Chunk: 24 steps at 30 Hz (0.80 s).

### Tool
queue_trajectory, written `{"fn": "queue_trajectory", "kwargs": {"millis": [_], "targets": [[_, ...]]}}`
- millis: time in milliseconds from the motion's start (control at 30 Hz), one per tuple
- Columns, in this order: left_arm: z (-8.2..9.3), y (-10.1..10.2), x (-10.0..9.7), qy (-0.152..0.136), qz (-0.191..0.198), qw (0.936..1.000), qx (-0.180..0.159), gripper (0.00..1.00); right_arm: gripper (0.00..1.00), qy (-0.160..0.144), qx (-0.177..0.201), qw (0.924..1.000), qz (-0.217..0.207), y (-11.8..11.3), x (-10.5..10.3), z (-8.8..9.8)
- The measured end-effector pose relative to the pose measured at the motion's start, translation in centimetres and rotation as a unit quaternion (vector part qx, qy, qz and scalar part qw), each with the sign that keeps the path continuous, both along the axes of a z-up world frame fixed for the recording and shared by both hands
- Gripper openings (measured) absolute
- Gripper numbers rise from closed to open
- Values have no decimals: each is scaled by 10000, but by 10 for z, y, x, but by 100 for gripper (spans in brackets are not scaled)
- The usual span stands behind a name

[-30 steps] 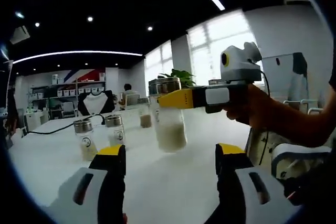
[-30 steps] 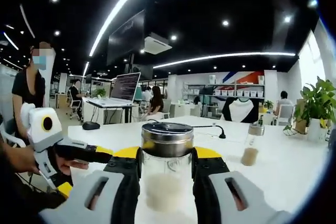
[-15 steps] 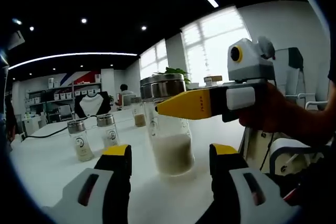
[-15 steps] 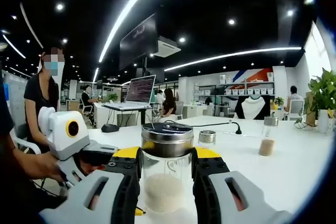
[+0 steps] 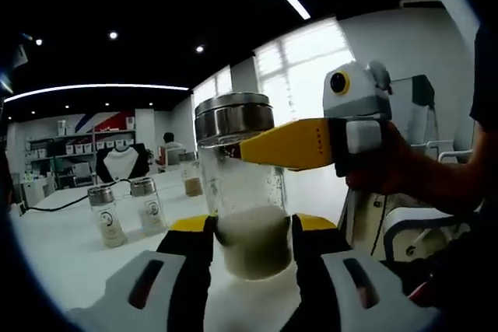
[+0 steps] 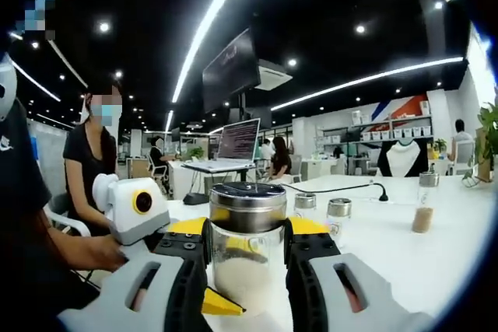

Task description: Rotate the seasoning bottle until the label or dispensing opening points toward the visible target arrow and the bottle remains upright within the marked orientation range

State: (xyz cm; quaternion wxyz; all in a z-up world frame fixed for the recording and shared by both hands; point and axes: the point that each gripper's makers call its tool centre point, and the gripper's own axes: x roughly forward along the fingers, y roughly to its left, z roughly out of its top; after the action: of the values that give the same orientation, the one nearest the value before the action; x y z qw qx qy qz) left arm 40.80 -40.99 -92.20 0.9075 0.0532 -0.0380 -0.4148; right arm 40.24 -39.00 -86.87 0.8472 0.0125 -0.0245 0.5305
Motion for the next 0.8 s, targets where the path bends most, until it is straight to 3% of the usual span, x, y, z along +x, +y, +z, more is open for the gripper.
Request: {"fn": "queue_trajectory", "kwargs": {"millis": [133, 267, 400, 667, 733, 800], "targets": [[4, 4, 1, -56, 269, 9996, 57, 41, 35, 28, 90, 10000, 13, 2, 1, 3], [2, 8, 7, -15, 823, 9964, 187, 41, 36, -448, -267, 9981, -333, 9, -1, 3], [0, 6, 9, 91, 1009, 9948, 123, 41, 36, -595, -419, 9948, -714, 13, 1, 0], [-3, 6, 15, -56, 1469, 9886, 341, 40, 38, -432, -272, 9900, -1313, 8, 13, -3], [-4, 9, 18, -263, 1844, 9802, 669, 41, 39, -353, -202, 9888, -1435, 8, 17, -5], [-5, 6, 18, -246, 1818, 9811, 616, 41, 39, -235, -79, 9880, -1522, 7, 21, -5]]}}
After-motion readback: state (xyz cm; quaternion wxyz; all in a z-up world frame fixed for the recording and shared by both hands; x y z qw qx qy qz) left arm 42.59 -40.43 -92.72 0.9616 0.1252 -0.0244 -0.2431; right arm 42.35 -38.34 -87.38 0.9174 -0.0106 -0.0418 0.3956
